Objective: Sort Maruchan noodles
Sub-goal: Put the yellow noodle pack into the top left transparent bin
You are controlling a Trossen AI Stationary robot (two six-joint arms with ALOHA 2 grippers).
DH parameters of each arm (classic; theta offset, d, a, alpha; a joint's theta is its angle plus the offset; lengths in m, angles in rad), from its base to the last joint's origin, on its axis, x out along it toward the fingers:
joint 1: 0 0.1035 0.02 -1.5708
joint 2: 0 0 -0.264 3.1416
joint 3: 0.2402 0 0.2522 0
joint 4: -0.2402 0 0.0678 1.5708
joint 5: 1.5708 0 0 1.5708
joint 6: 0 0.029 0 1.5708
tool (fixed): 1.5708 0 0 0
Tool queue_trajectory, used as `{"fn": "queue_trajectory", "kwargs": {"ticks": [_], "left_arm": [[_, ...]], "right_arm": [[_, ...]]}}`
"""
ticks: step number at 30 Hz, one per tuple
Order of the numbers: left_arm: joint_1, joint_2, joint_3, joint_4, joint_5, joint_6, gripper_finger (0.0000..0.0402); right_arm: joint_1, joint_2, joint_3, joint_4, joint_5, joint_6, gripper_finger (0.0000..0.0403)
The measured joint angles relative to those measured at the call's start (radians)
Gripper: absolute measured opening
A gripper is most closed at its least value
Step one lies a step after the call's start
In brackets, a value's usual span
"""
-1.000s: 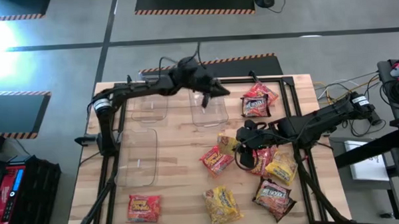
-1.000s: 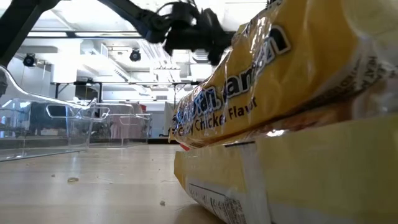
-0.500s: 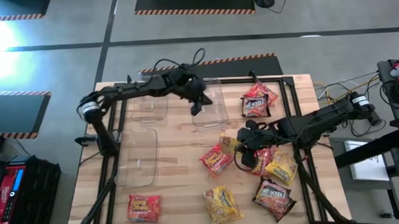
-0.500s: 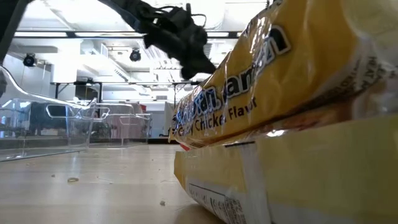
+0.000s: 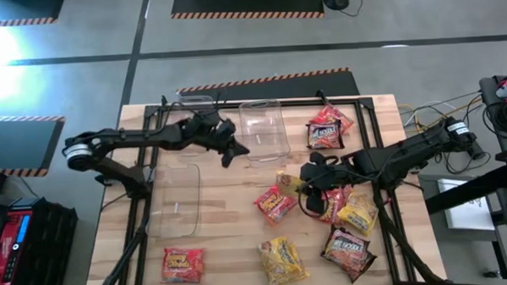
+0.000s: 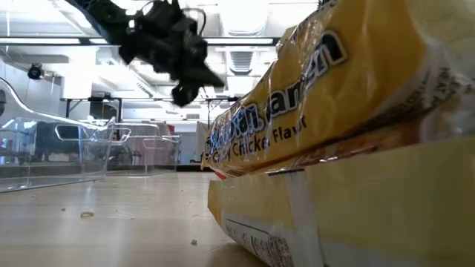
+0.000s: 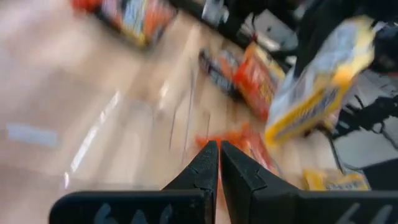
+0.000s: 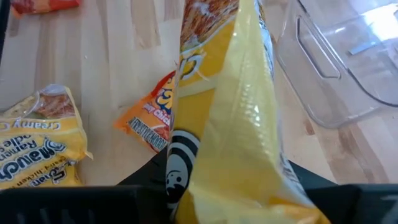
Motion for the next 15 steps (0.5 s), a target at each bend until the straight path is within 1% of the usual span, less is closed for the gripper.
{"fn": "queue_trajectory", "kwargs": {"ticks": [3,6,9,11,13,15], "left_arm": [[0.0,0.005,-0.045,0.031,0.045,-0.04,0.0],[-0.001,0.035,-0.06,0.042,0.024,-0.097,0.0],[0.001,0.065,-0.047,0.042,0.037,-0.145,0.0],[0.0,0.081,-0.036,0.041,0.079,-0.127,0.0],[-0.009,0.087,-0.026,0.045,0.134,-0.061,0.0],[-0.022,0.084,-0.018,0.056,0.149,-0.018,0.0]], "right_arm": [[0.0,0.0,0.0,0.018,0.0,0.002,0.0118],[0.0,0.0,0.0,0.019,0.001,0.013,0.0115],[0.0,0.0,0.0,0.021,0.003,0.026,0.0117],[0.0,0.0,0.0,0.025,0.004,0.034,0.012],[0.0,0.0,0.0,0.029,0.004,0.038,0.012],[0.0,0.0,0.0,0.027,0.004,0.046,0.0118]]}}
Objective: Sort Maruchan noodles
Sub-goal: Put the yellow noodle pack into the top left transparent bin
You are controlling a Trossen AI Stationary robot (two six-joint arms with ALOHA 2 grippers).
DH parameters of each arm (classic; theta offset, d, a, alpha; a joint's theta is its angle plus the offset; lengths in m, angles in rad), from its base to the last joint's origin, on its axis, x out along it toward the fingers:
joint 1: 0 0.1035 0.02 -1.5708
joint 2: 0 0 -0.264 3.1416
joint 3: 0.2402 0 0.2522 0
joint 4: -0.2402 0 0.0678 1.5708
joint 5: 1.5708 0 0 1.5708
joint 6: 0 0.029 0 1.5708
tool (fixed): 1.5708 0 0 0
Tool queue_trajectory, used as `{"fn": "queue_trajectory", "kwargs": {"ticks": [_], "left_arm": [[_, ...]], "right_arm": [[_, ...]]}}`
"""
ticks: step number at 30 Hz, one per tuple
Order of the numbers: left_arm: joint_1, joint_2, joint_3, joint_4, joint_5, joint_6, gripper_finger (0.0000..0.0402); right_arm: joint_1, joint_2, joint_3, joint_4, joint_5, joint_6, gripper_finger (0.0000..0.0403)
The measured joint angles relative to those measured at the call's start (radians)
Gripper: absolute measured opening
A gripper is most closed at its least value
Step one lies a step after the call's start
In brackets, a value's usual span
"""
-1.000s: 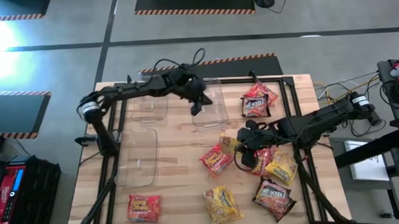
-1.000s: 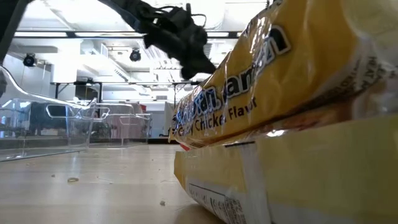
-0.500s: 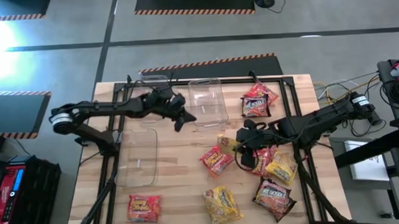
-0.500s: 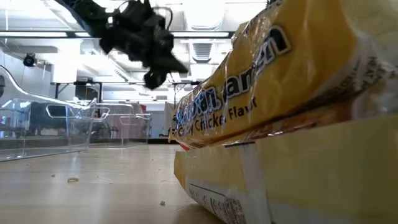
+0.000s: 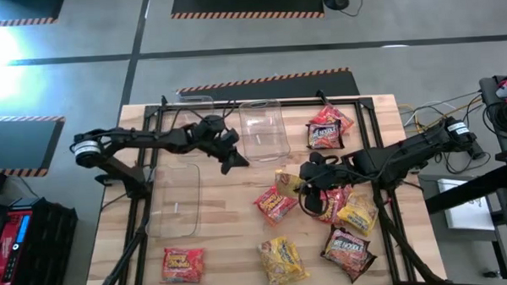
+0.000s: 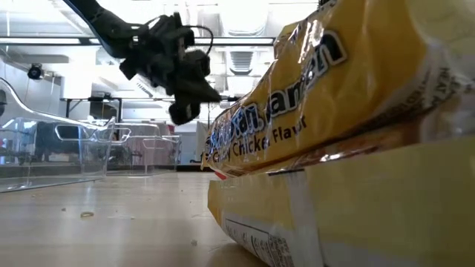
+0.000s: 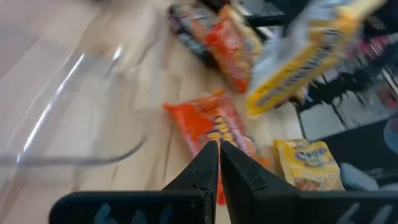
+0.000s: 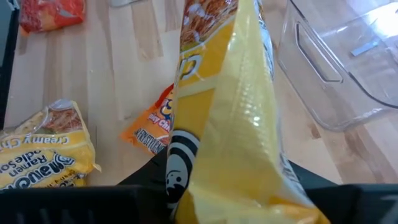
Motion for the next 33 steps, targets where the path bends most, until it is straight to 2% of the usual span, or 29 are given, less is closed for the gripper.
{"fn": "queue_trajectory", "kwargs": {"ticks": [10,12,15,18,23,27,30,33], "left_arm": [[-0.068,-0.02,-0.011,0.195,-0.008,0.078,0.0],[-0.07,-0.02,-0.011,0.194,-0.001,0.063,0.0],[-0.067,-0.016,-0.011,0.188,0.09,0.022,0.0],[-0.067,-0.014,-0.011,0.187,0.115,-0.022,0.0],[-0.068,-0.014,-0.011,0.171,0.116,-0.08,0.0],[-0.069,-0.013,-0.011,0.091,0.117,-0.114,0.0],[-0.068,-0.013,-0.011,0.055,0.065,-0.107,0.0],[-0.067,-0.013,-0.011,0.05,0.061,-0.089,0.0]], "right_arm": [[0.0,0.0,0.0,0.001,-0.001,0.007,0.012],[0.0,0.0,0.0,0.001,-0.001,0.007,0.012],[0.0,0.0,0.0,0.0,-0.001,0.005,0.0116],[0.0,0.0,0.0,0.001,-0.001,0.005,0.0115],[0.0,0.0,0.0,0.007,0.007,0.006,0.012],[0.0,0.0,0.0,0.007,0.007,0.01,0.0116],[0.0,0.0,0.0,0.007,0.007,0.019,0.0115],[0.0,0.0,0.0,0.007,0.007,0.022,0.0118]]}}
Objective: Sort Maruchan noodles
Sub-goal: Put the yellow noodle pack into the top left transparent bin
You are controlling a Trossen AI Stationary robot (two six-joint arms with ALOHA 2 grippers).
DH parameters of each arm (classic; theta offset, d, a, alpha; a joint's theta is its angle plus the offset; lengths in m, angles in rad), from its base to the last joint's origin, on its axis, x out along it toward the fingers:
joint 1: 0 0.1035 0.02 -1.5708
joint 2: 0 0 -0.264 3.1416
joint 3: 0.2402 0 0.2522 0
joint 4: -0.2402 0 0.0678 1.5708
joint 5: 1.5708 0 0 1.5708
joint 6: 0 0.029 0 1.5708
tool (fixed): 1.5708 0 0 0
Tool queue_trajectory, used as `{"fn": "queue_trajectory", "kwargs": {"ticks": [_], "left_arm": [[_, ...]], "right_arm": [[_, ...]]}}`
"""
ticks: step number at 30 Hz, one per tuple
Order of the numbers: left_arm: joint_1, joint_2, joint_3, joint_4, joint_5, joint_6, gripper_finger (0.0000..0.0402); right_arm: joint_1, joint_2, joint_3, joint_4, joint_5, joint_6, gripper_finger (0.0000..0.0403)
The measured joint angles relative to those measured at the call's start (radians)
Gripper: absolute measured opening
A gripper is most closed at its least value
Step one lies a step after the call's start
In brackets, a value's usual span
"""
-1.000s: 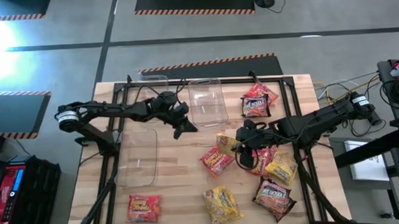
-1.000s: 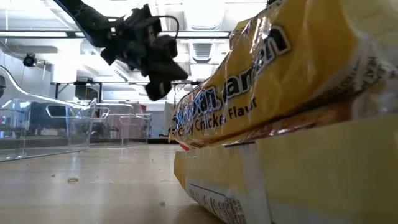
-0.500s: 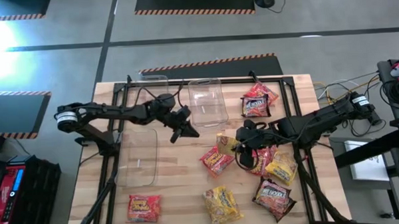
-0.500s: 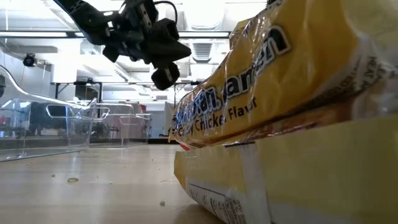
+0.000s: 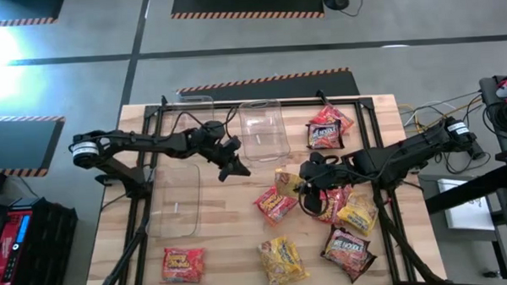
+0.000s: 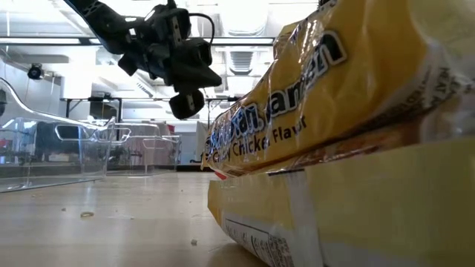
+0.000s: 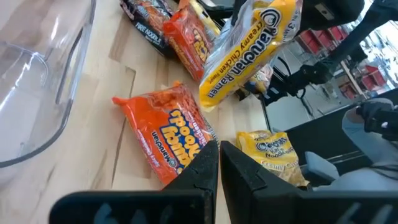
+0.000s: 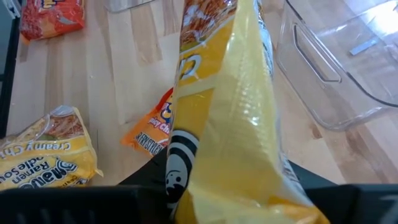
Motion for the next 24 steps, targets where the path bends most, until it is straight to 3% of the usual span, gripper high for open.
{"fn": "queue_trajectory", "kwargs": {"ticks": [13,18,24], "left_arm": [[0.0,-0.002,0.0,0.037,-0.038,0.041,0.0],[-0.003,0.004,0.0,0.047,0.163,0.025,0.0],[-0.006,0.052,0.0,0.062,0.199,-0.065,0.0]], "right_arm": [[0.0,0.0,0.0,0.009,0.001,-0.005,0.0116],[0.0,0.0,0.0,0.013,0.001,-0.015,0.0117],[0.0,0.0,0.001,0.038,0.008,-0.026,0.0115]]}}
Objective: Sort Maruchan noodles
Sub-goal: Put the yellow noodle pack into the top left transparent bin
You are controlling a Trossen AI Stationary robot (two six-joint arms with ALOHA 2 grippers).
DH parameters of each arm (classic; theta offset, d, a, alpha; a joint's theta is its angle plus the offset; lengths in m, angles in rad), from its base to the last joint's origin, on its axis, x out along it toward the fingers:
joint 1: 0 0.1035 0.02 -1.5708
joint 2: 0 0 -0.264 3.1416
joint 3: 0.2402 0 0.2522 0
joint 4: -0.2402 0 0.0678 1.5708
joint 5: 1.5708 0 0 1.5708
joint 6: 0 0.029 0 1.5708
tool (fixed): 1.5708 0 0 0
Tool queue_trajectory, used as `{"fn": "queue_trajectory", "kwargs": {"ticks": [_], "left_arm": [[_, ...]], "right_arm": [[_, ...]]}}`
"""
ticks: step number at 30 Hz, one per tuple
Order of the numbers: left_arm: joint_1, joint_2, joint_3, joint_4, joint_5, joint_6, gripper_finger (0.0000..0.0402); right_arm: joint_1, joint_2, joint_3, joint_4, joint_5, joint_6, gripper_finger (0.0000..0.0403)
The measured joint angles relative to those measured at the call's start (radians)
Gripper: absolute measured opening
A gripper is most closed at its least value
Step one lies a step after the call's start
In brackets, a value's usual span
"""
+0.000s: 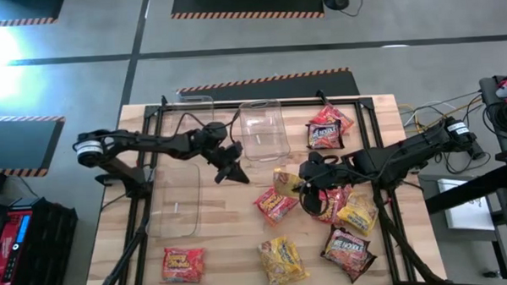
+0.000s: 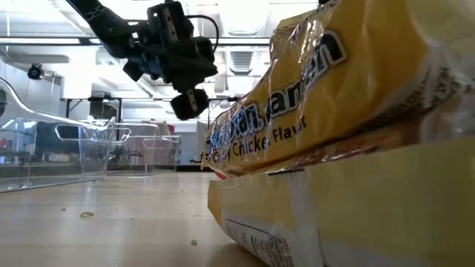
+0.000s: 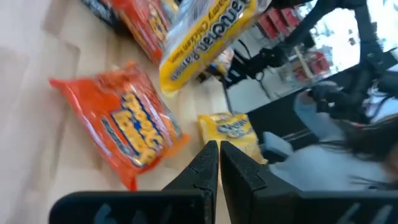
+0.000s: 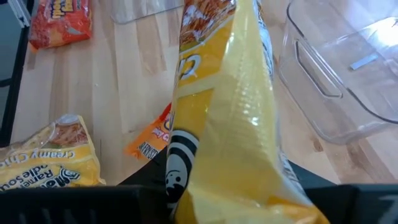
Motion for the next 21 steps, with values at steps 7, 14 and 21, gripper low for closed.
{"fn": "queue_trajectory", "kwargs": {"ticks": [7,14,21], "left_arm": [[-0.056,-0.025,-0.001,0.159,-0.052,0.179,0.0],[-0.144,-0.092,-0.001,0.167,-0.403,0.434,0.0],[-0.248,-0.198,-0.05,0.17,-0.636,0.528,0.0]], "right_arm": [[0.0,0.0,0.0,-0.001,0.0,0.004,0.0114],[0.0,0.0,0.0,-0.001,0.0,0.007,0.0117],[0.0,0.0,0.0,-0.001,0.0,-0.029,0.0115]]}}
